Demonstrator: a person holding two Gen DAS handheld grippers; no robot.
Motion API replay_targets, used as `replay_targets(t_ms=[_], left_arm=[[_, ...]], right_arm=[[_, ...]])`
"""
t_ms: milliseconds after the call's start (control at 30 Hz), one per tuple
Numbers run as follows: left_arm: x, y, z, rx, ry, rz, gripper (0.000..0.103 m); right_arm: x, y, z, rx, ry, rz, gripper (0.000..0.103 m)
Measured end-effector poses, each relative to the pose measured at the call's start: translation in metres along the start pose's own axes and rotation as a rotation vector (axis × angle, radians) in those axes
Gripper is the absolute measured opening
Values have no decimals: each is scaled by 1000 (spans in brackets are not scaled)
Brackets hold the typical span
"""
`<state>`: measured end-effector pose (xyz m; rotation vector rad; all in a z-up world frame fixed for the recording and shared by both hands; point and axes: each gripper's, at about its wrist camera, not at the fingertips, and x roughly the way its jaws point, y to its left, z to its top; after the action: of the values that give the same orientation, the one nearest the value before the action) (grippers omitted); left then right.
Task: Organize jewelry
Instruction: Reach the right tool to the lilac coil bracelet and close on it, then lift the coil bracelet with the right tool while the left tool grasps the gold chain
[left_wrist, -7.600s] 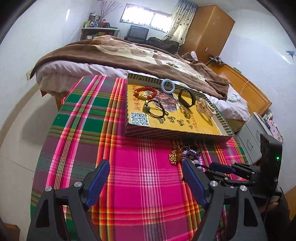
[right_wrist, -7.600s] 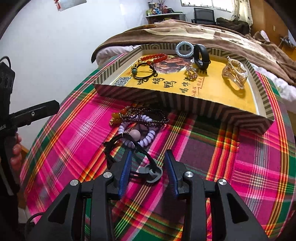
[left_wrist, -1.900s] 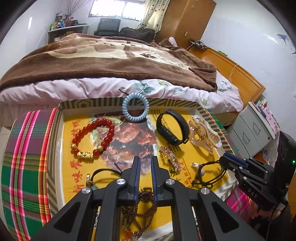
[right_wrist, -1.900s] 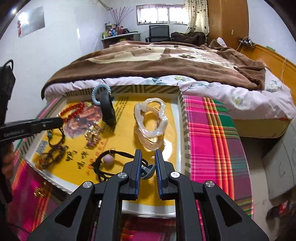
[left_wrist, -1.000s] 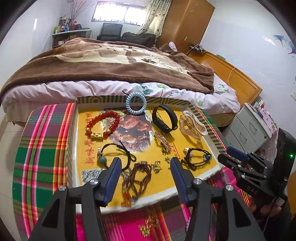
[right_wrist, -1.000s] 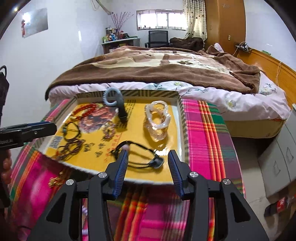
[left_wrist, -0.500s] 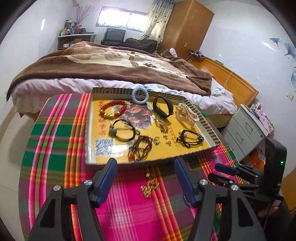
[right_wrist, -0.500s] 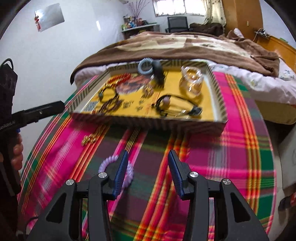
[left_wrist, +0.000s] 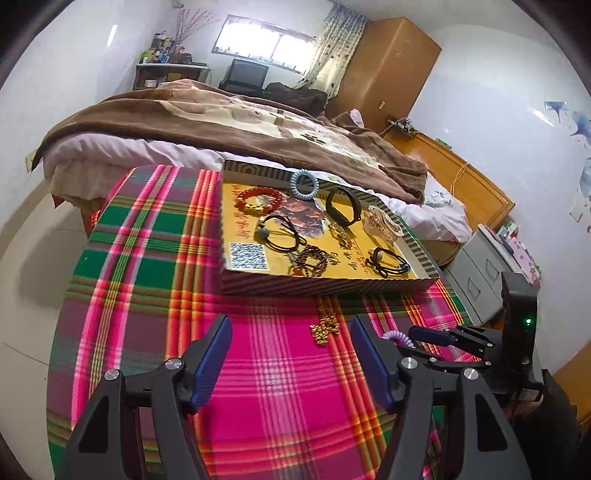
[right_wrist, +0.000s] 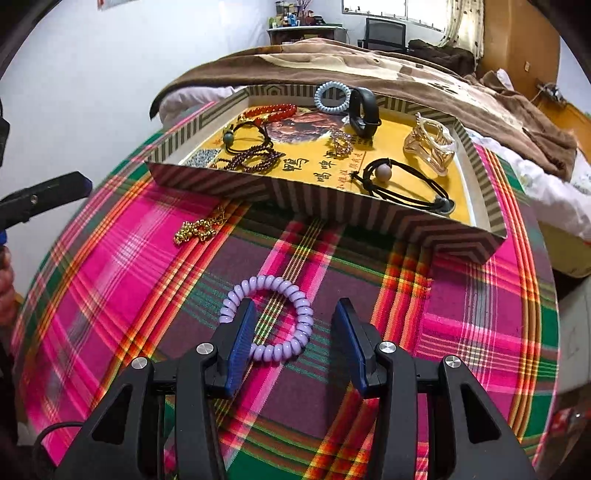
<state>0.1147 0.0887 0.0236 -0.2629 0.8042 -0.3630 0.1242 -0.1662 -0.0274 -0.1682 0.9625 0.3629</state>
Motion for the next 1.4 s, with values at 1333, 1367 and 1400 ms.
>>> replay_targets(t_ms=[1333,1367,1400], left_arm=[[88,-62,-13,220,182,163,74],[92,-62,-13,223,195,166,74],[95,-63,-12,229,203,172,73]], right_arm=[[-57,-53,-43,274,-217,139,9],[-57,-55,-43,281,-222,148,9],[-56,-57,-42,285,-224,153,9]])
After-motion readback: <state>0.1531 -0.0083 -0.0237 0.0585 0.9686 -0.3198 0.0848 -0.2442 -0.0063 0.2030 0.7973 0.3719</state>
